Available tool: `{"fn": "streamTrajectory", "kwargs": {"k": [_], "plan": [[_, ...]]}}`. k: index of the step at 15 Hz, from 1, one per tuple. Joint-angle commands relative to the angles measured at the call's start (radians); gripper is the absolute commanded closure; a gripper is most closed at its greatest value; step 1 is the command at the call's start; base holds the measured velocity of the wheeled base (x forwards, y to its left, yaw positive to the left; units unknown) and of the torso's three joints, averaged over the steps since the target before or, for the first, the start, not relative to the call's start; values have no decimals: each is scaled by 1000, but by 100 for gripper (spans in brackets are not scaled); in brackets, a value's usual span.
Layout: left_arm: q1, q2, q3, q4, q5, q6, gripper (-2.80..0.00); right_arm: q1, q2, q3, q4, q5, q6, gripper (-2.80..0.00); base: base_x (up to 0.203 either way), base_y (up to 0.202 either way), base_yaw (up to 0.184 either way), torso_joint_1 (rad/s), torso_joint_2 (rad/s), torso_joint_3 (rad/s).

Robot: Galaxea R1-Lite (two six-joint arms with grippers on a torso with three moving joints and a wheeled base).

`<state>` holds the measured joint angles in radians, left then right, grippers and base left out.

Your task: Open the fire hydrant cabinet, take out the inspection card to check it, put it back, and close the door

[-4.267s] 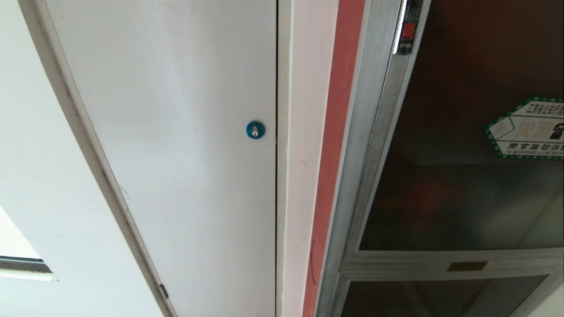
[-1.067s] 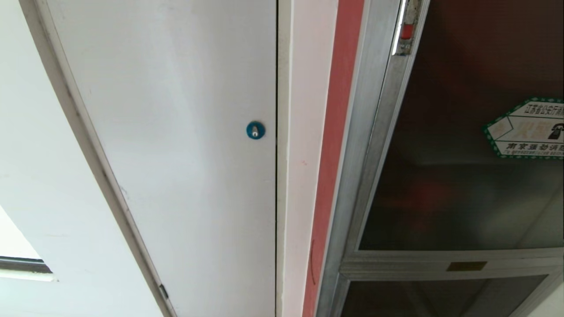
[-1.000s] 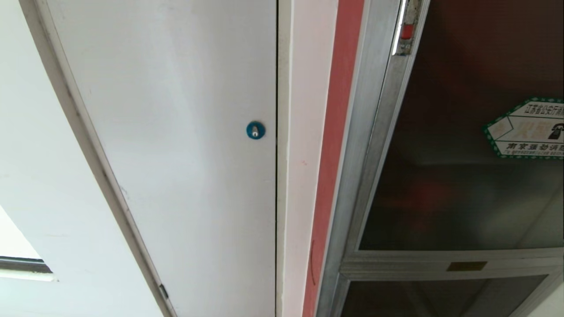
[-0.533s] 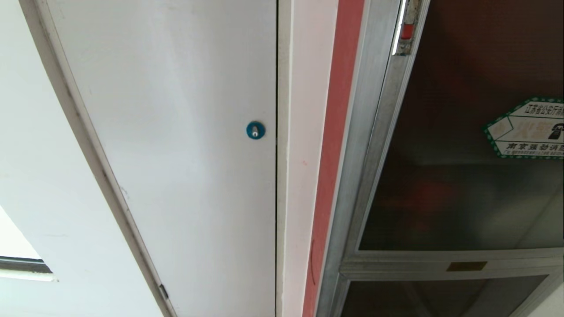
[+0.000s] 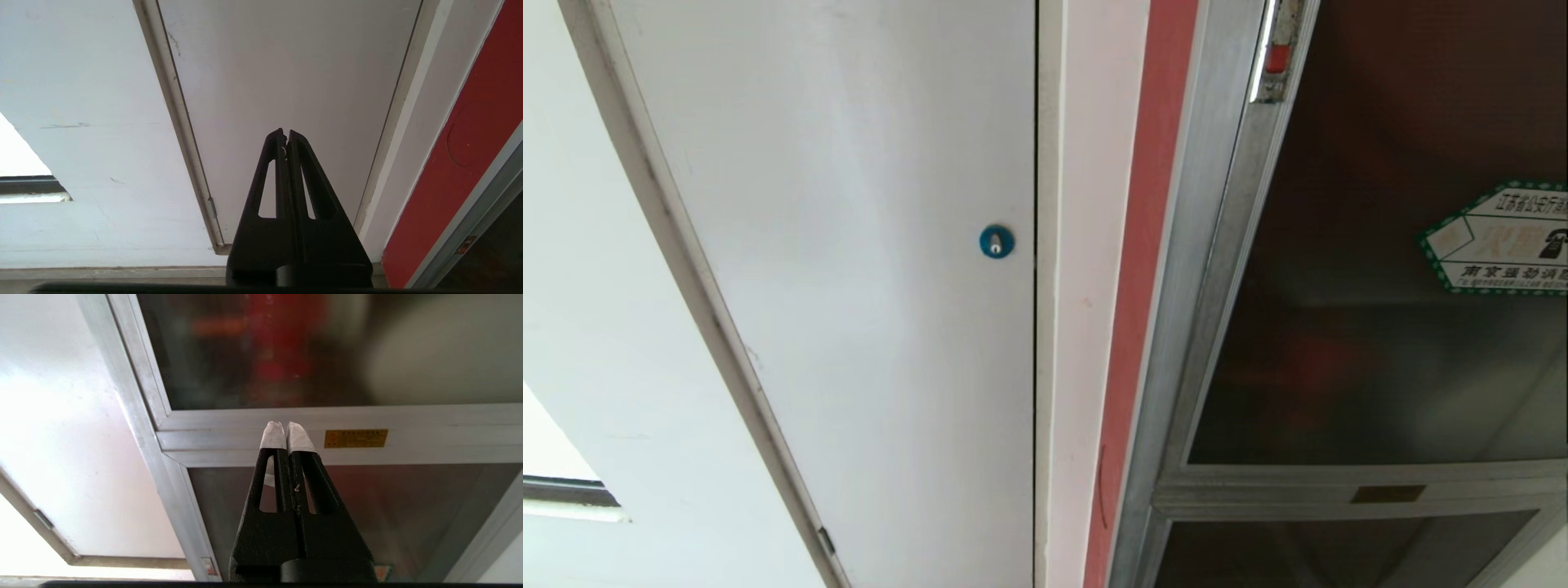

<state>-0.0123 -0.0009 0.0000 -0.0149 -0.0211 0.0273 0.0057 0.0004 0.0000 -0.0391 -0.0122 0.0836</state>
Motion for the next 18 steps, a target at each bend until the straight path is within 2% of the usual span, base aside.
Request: {"fn": "streamTrajectory", "kwargs": {"k": [1, 18], "plan": [[0, 1, 12, 0, 0, 0, 0, 0, 1, 3, 30, -22, -4, 0, 0, 0, 0, 0, 0, 0], [0, 1, 12, 0, 0, 0, 0, 2, 1, 3, 23, -20, 1, 0, 0, 0, 0, 0, 0, 0]]}}
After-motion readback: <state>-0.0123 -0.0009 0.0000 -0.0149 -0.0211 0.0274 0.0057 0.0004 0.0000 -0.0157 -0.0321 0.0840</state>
